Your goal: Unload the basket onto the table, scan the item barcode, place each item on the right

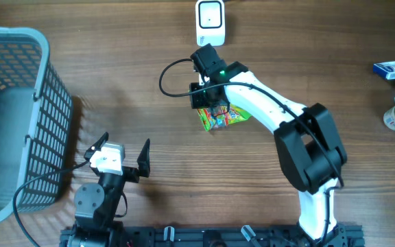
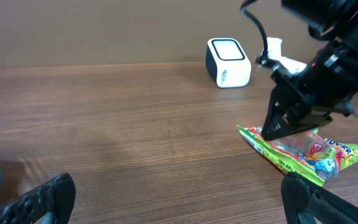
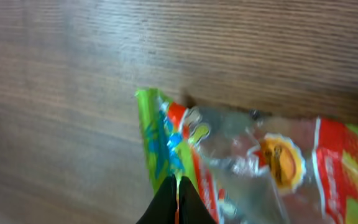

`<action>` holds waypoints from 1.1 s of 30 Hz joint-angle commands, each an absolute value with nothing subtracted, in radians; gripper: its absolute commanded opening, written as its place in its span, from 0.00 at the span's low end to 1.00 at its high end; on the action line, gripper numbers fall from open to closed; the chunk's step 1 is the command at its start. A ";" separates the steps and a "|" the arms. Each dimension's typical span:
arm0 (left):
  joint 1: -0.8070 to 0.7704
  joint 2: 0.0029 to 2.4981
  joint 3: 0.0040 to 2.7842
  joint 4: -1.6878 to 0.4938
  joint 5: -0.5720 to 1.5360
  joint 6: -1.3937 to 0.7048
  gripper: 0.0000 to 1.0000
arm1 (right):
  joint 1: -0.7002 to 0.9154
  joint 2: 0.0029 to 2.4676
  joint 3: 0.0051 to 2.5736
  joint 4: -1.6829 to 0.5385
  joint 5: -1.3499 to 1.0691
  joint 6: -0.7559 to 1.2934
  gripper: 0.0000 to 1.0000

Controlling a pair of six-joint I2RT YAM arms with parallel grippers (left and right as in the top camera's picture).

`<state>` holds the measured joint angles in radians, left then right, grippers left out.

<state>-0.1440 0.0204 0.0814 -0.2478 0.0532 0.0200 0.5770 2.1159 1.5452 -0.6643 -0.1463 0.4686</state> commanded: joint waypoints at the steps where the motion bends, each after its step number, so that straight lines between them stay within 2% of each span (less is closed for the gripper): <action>1: -0.149 0.016 0.076 -0.248 0.052 0.011 1.00 | 0.569 2.204 1.543 -0.633 -0.025 0.503 0.04; 4: -0.149 0.016 0.076 -0.248 0.052 0.010 1.00 | 0.570 2.241 1.543 -0.596 -0.004 0.496 0.05; 8: -0.149 0.016 0.076 -0.248 0.052 0.010 1.00 | 0.573 2.154 1.631 -0.725 -0.111 0.418 0.05; 11: -0.149 0.016 0.076 -0.248 0.052 0.011 1.00 | 0.573 2.046 1.649 -0.734 0.000 0.418 0.05; 15: -0.149 0.016 0.076 -0.248 0.052 0.010 1.00 | 0.572 2.149 1.626 -0.647 0.038 0.418 0.05; 20: -0.149 0.016 0.076 -0.248 0.052 0.011 1.00 | 0.579 2.333 1.626 -0.643 -0.044 0.421 0.05; 27: -0.149 0.016 0.076 -0.248 0.052 0.010 1.00 | 0.570 2.080 1.756 -0.781 -0.041 0.392 0.05; 29: -0.149 0.016 0.076 -0.248 0.052 0.011 1.00 | 0.573 2.093 1.708 -0.786 -0.041 0.414 0.05; 33: -0.149 0.016 0.076 -0.248 0.052 0.010 1.00 | 0.586 2.149 1.500 -0.658 -0.137 0.477 0.05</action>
<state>-0.1444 0.0204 0.0814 -0.2478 0.0536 0.0200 0.5728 2.0872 1.6066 -0.6949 -0.0555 0.4274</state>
